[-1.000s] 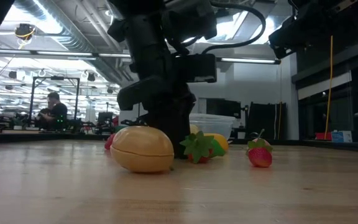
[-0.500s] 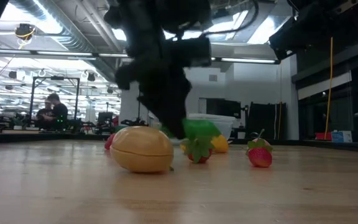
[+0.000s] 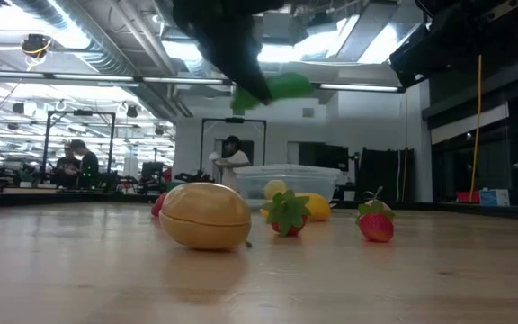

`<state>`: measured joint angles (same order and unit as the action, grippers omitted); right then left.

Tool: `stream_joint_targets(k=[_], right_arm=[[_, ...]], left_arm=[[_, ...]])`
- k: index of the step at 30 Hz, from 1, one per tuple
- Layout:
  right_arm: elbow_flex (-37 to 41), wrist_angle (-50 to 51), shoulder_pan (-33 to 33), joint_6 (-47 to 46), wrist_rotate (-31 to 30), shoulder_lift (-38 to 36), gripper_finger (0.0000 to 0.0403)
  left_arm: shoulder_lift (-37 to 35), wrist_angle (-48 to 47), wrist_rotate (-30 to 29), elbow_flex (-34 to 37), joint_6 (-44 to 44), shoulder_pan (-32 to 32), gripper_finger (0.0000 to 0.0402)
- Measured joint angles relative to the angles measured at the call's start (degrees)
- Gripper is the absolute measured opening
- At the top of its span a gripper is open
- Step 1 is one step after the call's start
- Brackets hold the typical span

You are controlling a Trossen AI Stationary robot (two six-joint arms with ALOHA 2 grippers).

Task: Pick and placing Produce into tupperware
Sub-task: Put the green pea into the transparent container

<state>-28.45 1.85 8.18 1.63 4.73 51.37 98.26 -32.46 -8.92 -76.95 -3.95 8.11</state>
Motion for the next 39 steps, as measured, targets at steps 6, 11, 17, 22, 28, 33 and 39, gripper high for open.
stream_joint_targets(k=[6,11,17,22,28,33,39], right_arm=[[-0.02,0.26,0.01,-0.02,0.0,0.0,0.0026],[0.0,0.28,0.01,0.02,0.02,0.0,0.0026],[0.0,0.39,0.01,0.04,0.02,0.0,0.0026],[0.0,0.28,0.01,0.02,0.02,0.0,0.0026],[0.0,0.15,0.01,0.09,0.02,0.0,0.0026],[0.0,-0.58,0.01,0.15,0.02,0.0,0.0026],[0.0,-0.85,0.01,0.22,0.0,0.0,0.0026]], left_arm=[[-5.11,-1.49,-3.8,0.66,0.42,0.03,0.0122],[-9.86,3.0,-3.88,8.07,1.86,-0.31,0.0122],[-15.16,19.05,-3.54,20.61,3.2,-0.22,0.0122],[-17.76,39.35,-0.12,31.09,1.61,-0.4,0.0122],[-17.57,63.07,8.36,41.77,0.37,-1.28,0.0122],[-17.49,75.61,13.12,47.49,0.34,-2.41,0.0122],[-17.51,83.71,17.75,50.01,0.21,-3.46,0.0122]])
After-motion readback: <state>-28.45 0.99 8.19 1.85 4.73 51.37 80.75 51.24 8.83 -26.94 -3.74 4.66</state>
